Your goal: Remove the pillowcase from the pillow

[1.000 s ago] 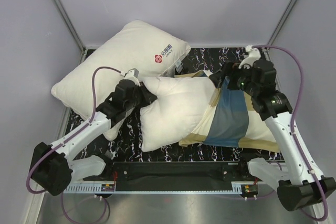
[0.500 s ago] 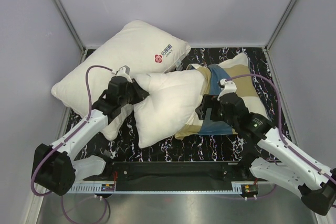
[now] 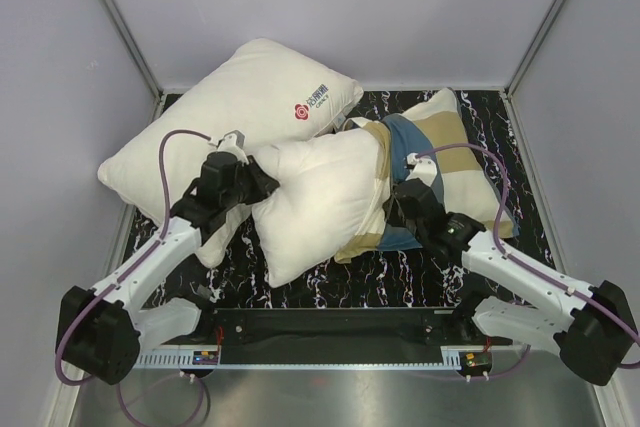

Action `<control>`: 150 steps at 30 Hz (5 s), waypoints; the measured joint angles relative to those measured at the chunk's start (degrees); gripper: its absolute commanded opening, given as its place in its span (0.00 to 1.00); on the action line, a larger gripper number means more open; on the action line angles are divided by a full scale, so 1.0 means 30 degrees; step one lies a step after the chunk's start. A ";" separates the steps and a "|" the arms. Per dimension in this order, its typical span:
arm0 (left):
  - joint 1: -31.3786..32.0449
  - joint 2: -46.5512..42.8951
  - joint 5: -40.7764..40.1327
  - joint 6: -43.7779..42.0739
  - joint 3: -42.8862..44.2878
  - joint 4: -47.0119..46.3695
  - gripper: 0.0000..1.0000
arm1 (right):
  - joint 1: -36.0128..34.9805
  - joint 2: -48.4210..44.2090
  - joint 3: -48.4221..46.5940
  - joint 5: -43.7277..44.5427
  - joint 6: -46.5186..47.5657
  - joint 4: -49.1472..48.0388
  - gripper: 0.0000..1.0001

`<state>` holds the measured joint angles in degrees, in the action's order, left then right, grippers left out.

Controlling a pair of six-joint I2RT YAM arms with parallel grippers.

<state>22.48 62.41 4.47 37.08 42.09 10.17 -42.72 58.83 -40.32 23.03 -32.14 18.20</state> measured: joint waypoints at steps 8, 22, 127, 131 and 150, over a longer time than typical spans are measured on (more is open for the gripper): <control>0.0408 -0.2477 -0.1253 -0.2062 0.0102 0.0787 0.99 | 0.0007 0.0255 0.0707 0.0029 -0.0721 -0.1421 0.00; 1.0557 -0.1202 -0.6433 -0.7868 0.5668 0.0736 0.99 | 0.0007 -0.0022 0.1078 -0.0051 -0.1122 -0.1836 0.00; 0.6368 0.2951 -0.0102 -0.3446 0.4845 0.2033 0.00 | 0.1253 0.2055 0.2885 -0.7752 -0.0532 -0.4663 0.22; 0.6062 0.2076 0.0240 -0.3432 0.4794 0.2412 0.00 | 0.1122 0.1836 0.2878 -0.6819 -0.0918 -0.4444 0.00; 0.2696 -0.4153 0.1800 -0.4867 0.5880 0.7278 0.00 | 0.2193 -0.4102 0.0153 -0.0685 -0.0168 0.2958 0.00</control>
<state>30.57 49.95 9.87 22.48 59.72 32.01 -36.14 46.52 -39.86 20.97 -32.64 27.07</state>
